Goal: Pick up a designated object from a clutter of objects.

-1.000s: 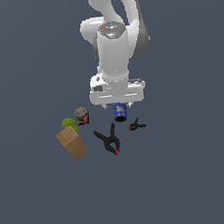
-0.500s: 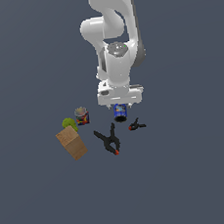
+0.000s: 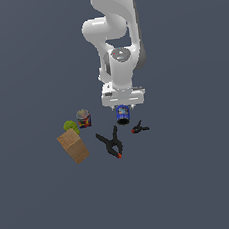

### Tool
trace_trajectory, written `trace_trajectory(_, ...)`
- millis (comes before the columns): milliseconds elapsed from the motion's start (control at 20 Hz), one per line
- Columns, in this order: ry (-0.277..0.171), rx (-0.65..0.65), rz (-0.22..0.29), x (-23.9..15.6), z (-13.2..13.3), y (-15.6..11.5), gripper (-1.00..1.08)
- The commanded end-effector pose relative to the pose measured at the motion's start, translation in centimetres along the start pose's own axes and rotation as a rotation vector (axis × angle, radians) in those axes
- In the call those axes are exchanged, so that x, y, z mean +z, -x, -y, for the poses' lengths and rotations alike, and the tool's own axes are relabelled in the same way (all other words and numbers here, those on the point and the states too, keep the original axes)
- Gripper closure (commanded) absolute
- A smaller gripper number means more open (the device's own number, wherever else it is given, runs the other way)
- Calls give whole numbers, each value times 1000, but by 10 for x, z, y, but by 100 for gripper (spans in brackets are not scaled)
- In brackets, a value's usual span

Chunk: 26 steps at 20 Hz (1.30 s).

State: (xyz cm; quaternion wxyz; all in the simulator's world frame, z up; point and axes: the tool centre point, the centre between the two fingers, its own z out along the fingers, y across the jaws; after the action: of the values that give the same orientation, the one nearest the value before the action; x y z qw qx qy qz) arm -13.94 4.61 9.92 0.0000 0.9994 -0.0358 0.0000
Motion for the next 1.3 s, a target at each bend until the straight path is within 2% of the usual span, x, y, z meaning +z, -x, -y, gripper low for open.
trace_trajectory(0,0,0,0,1,0,2,-92)
trace_trajectory(350,0,0,0,9,0,2,-92)
trace_trajectory(900,0,0,0,47,0,3,-92)
trace_trajectory(1250,0,0,0,52,0,2,-92)
